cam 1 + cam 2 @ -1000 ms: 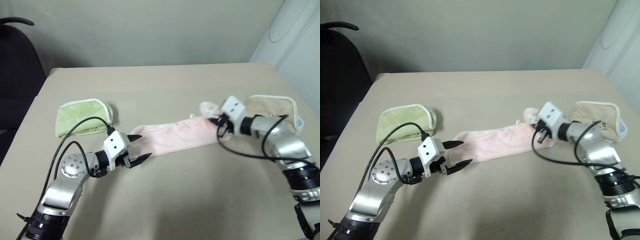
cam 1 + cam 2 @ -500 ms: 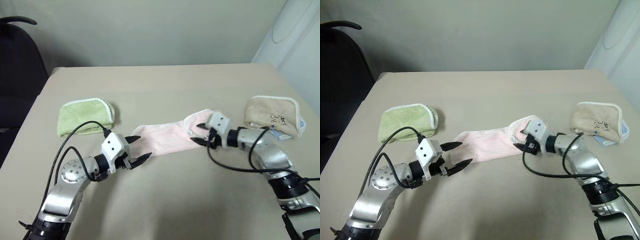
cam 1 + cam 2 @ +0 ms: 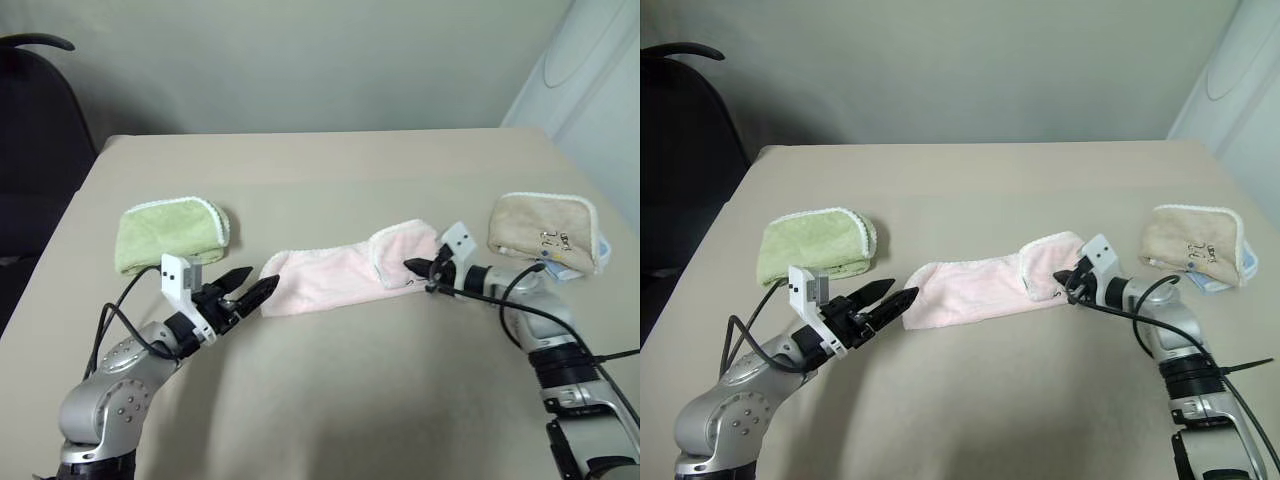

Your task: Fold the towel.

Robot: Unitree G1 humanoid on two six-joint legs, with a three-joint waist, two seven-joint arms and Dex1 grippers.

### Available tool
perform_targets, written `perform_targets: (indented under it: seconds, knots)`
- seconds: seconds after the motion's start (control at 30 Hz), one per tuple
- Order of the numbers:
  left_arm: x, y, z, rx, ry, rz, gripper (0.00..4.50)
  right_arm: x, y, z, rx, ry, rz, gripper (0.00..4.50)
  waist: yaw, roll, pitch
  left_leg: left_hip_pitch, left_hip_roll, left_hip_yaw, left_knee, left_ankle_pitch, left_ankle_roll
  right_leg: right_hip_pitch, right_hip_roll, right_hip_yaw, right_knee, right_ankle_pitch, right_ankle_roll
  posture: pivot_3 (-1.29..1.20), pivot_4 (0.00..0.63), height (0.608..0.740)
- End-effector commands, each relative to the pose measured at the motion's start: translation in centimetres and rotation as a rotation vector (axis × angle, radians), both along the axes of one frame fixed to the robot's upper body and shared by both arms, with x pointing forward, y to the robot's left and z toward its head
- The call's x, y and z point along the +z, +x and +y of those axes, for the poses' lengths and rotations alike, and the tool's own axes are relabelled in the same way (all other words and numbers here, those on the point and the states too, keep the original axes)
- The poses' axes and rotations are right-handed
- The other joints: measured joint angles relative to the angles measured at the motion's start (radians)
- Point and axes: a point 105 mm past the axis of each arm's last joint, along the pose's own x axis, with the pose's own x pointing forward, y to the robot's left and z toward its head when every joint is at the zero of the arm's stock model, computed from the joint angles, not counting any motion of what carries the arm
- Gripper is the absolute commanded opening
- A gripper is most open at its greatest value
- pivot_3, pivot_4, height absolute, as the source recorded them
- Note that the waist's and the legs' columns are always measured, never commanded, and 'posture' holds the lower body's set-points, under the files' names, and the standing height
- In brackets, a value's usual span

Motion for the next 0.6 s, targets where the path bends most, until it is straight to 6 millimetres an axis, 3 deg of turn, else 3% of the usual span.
perform_targets:
  seconds: [0.03,0.1,0.2,0.3,0.47,0.6]
  knots:
    - [1.3,-1.5,0.1,0.004,-0.110,0.015,3.89,0.4,0.8,-0.1,-0.024,0.003,-0.051,0.06,0.000,-0.001,0.000,0.000,0.000,0.000,0.000,0.000,0.000,0.000,0.000,0.000,0.000,0.000,0.000,0.00,0.150,0.740]
    - [1.3,-2.5,0.3,0.001,-0.192,0.052,4.48,1.2,1.1,0.2,-0.023,0.036,-0.082,0.00,0.000,0.000,0.000,0.001,0.000,0.000,0.000,0.000,0.000,0.001,0.000,0.000,0.000,0.000,0.000,0.00,0.150,0.740]
    - [1.0,-3.7,0.3,0.010,-0.271,0.116,4.48,2.3,1.4,0.4,-0.022,0.077,-0.122,0.00,-0.001,0.000,0.000,0.002,0.000,0.001,-0.001,0.000,0.000,0.002,0.000,0.000,-0.001,0.000,0.000,0.00,0.150,0.740]
    - [-0.6,-4.6,-0.4,0.031,-0.266,0.236,4.48,3.6,1.6,0.8,-0.014,0.119,-0.168,0.00,-0.001,0.000,0.000,0.003,0.000,0.001,-0.001,0.000,0.000,0.002,0.000,0.000,-0.001,0.000,0.000,0.00,0.150,0.740]
    - [-3.3,-4.5,-0.9,0.116,-0.293,0.417,4.48,5.8,1.6,1.6,0.001,0.182,-0.235,0.00,0.002,0.001,0.000,0.004,0.000,0.001,-0.001,0.000,0.000,0.003,0.000,0.000,-0.001,0.000,0.000,0.00,0.150,0.740]
    - [-4.0,-3.5,-1.2,0.161,-0.357,0.471,4.48,6.6,1.6,1.8,0.006,0.201,-0.260,0.00,0.006,0.002,0.001,0.007,0.000,0.002,-0.002,0.000,-0.001,0.005,0.000,0.000,-0.001,0.000,0.000,0.00,0.150,0.740]
